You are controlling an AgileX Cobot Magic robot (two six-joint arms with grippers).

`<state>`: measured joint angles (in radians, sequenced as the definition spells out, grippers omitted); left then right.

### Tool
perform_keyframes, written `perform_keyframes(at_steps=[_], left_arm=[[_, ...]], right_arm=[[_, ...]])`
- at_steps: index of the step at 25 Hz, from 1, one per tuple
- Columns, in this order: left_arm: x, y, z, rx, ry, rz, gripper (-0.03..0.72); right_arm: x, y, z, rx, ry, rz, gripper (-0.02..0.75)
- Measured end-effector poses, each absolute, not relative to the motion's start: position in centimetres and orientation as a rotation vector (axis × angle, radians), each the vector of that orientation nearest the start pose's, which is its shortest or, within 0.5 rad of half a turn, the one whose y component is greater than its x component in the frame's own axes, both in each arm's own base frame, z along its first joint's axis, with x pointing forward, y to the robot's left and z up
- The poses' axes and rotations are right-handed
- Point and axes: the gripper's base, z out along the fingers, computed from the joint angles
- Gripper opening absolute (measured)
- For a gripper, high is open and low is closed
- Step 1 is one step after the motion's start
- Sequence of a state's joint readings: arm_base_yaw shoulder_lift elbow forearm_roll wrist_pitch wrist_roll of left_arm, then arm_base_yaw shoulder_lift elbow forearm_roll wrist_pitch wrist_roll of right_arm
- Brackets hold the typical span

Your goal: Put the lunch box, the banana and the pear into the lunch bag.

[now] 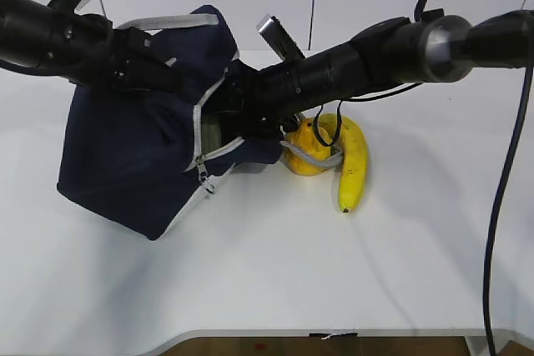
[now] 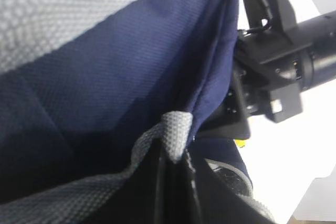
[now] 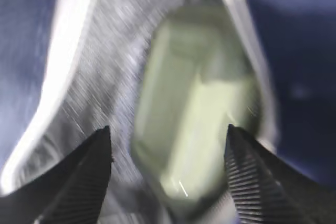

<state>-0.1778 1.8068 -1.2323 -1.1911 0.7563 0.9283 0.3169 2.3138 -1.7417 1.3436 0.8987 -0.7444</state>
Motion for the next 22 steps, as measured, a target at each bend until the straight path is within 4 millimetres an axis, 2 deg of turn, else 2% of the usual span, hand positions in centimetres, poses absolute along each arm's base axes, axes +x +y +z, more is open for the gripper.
perform_keyframes(at_steps=[4, 9, 15, 18, 22], left_arm=[[36.7, -12.5, 24.0, 0.362, 2.327, -0.986, 0.013], [36.7, -12.6, 24.1, 0.346, 2.321, -1.010, 0.013], [36.6, -12.7, 24.2, 0.342, 2.318, -1.037, 0.013], [36.6, -12.7, 24.2, 0.336, 2.315, -1.054, 0.013], [36.5, -12.8, 24.3, 0.342, 2.315, -1.076, 0.013]], right_arm=[[45.1, 21.4, 17.8, -0.325, 2.384, 1.435, 0.533], [45.3, 20.5, 19.2, -0.445, 2.482, 1.358, 0.533], [45.8, 19.8, 22.9, -0.610, 2.561, 1.162, 0.534], [46.5, 19.2, 25.0, -0.606, 2.573, 1.019, 0.533], [47.0, 18.8, 27.2, -0.544, 2.566, 0.919, 0.525]])
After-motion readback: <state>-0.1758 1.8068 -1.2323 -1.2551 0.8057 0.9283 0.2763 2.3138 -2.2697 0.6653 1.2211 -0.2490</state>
